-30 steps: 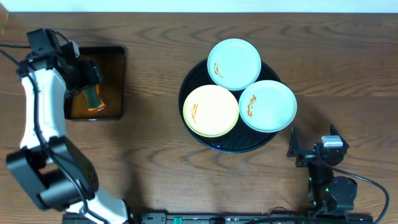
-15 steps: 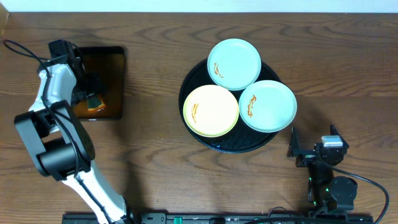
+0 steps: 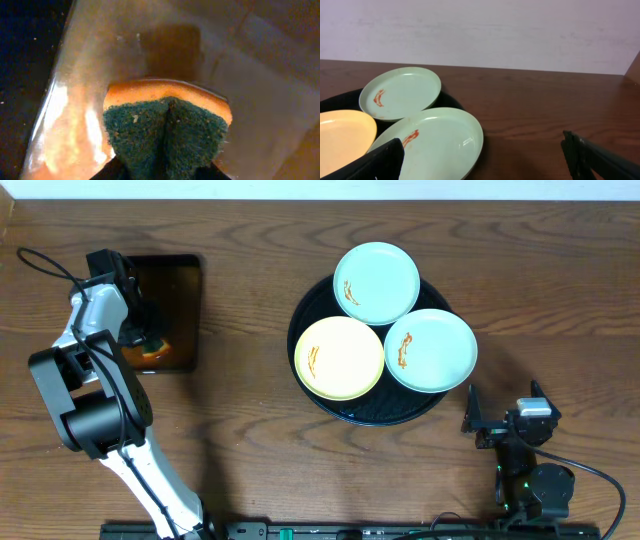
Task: Clean dirty plates on tray and stack at the side
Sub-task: 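Reach the left gripper into the water tray and grasp the sponge, then lift the sponge with the left gripper and shake off water over tray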
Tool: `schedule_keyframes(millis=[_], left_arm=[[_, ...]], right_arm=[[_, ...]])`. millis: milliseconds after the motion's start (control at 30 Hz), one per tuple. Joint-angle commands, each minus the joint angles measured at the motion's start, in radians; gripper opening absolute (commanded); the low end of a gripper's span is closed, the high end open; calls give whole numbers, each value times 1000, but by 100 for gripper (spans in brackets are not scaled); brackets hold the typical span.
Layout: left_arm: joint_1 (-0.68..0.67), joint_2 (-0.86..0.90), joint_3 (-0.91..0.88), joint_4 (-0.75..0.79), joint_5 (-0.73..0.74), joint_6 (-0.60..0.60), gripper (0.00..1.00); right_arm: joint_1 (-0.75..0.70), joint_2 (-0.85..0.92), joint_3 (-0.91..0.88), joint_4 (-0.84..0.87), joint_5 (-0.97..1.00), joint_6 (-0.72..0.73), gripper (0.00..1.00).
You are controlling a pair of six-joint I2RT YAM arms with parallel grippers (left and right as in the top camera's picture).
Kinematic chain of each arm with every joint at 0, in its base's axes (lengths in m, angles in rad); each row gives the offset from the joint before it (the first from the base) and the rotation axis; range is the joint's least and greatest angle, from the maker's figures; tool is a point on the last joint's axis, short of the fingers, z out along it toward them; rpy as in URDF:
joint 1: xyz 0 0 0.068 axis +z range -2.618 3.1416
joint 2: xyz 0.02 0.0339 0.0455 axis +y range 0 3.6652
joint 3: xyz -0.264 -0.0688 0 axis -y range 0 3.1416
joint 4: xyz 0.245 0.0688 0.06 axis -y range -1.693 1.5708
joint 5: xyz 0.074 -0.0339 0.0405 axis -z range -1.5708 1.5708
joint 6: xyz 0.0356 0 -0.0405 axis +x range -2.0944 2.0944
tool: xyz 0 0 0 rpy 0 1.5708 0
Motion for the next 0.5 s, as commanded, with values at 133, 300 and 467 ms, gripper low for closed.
schedule_keyframes(millis=[133,300,467], left_arm=[[3,-137,14,18,137,-3,27],[3,-325,13,85,153,-33,27],[3,-363,13,117,152,-33,19]], right_arm=[[-5,-3,-1,-4,-5,-9,99],[-5,-3,-1,-4,-5,-9,99],[-5,-3,-1,-4,-5,-9,99]])
